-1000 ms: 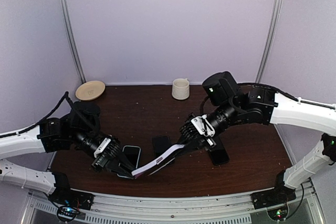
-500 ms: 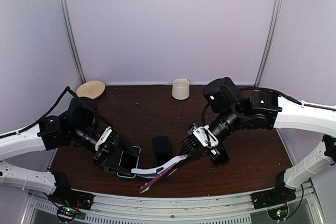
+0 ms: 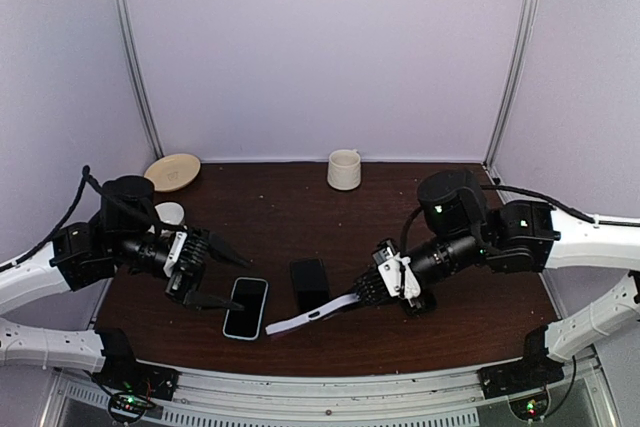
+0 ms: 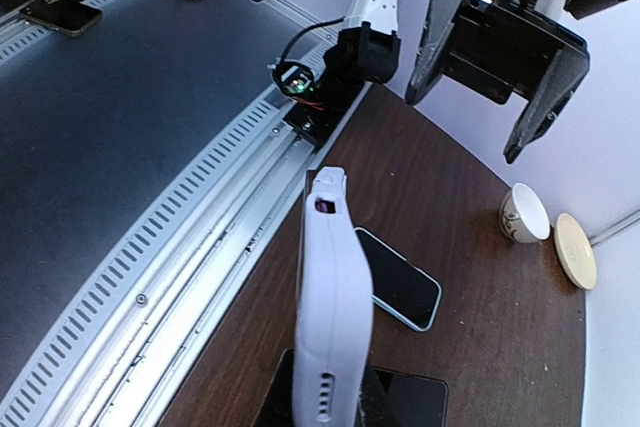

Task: Take the phone out of the phone case
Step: Remove the top left corner of the phone from the phone case.

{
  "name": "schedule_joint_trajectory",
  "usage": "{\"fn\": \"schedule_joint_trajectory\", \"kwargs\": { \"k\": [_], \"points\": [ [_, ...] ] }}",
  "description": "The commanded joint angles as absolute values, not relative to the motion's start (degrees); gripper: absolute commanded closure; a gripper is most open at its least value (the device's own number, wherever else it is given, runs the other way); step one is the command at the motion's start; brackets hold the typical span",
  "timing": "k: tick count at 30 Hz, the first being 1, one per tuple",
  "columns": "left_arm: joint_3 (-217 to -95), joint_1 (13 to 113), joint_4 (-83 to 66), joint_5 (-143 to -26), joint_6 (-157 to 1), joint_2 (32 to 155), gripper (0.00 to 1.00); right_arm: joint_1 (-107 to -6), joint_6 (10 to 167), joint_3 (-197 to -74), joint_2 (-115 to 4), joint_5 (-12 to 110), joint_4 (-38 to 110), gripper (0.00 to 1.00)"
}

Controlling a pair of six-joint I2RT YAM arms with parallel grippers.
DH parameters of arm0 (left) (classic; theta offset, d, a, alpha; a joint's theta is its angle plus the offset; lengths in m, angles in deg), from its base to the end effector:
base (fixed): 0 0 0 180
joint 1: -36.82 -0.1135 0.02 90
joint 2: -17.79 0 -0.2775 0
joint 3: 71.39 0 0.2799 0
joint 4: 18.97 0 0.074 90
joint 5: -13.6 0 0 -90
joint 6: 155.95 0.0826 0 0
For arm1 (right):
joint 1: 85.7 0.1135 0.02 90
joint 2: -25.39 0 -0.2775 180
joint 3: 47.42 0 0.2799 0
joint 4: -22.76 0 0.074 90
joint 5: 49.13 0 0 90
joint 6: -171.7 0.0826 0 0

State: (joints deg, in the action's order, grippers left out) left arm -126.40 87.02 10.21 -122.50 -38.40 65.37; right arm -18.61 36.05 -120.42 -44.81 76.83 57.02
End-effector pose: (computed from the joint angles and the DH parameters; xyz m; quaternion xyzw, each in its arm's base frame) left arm 0.1030 -0.2166 0.3059 0.6491 0.4552 -0.4192 0.4425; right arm 0.0821 0.3189 0.3148 -0.7744 0.3339 0.3511 0.4068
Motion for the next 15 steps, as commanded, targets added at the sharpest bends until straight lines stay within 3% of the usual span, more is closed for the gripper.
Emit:
{"fn": "schedule_joint_trajectory", "kwargs": {
  "k": [1,15],
  "points": [
    [-126.0,86.7,7.7,-120.5,-37.5,64.8,0.40,-18.8,40.9,-118.5,-41.0,65.5,44.7,1.00],
    [-126.1,84.8,5.4,-114.9,-38.9,63.5,0.49,-18.9,63.5,-108.6,-35.8,30.8,20.0,1.00]
  ]
}}
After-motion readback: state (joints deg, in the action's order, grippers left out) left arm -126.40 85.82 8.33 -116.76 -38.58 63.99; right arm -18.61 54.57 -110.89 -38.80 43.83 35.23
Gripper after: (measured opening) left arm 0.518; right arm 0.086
